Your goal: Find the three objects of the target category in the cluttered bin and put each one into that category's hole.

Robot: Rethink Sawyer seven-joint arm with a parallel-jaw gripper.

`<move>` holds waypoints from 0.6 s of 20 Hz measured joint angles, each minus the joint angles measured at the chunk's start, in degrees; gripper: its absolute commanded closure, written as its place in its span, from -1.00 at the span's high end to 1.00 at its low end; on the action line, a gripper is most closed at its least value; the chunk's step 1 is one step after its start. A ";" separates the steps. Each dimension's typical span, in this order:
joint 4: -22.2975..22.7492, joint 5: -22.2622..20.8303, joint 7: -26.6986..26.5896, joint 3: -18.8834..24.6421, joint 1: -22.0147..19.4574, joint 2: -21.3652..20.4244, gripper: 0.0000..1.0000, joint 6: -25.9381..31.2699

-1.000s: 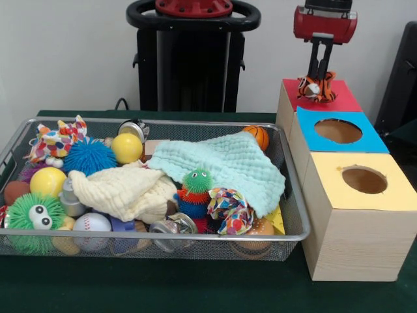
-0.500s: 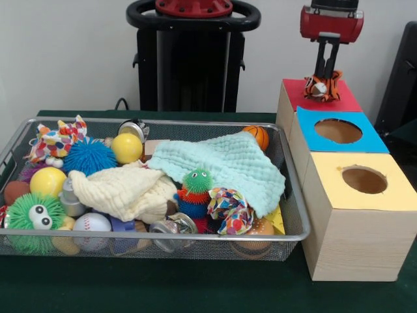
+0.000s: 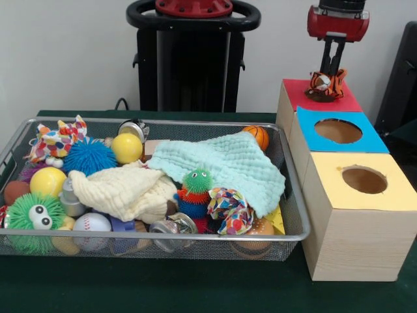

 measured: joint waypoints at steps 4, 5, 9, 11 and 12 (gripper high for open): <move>0.01 -0.02 0.00 -1.44 1.98 0.58 -1.00 1.90; 0.00 -0.01 0.00 -2.13 2.88 0.76 -1.00 2.59; 0.00 -0.01 0.00 -3.39 4.16 0.78 -1.00 2.81; 0.00 -0.01 0.00 -3.79 4.40 0.80 -1.00 2.81; 0.00 -0.01 0.00 -4.07 4.50 0.78 -1.00 2.81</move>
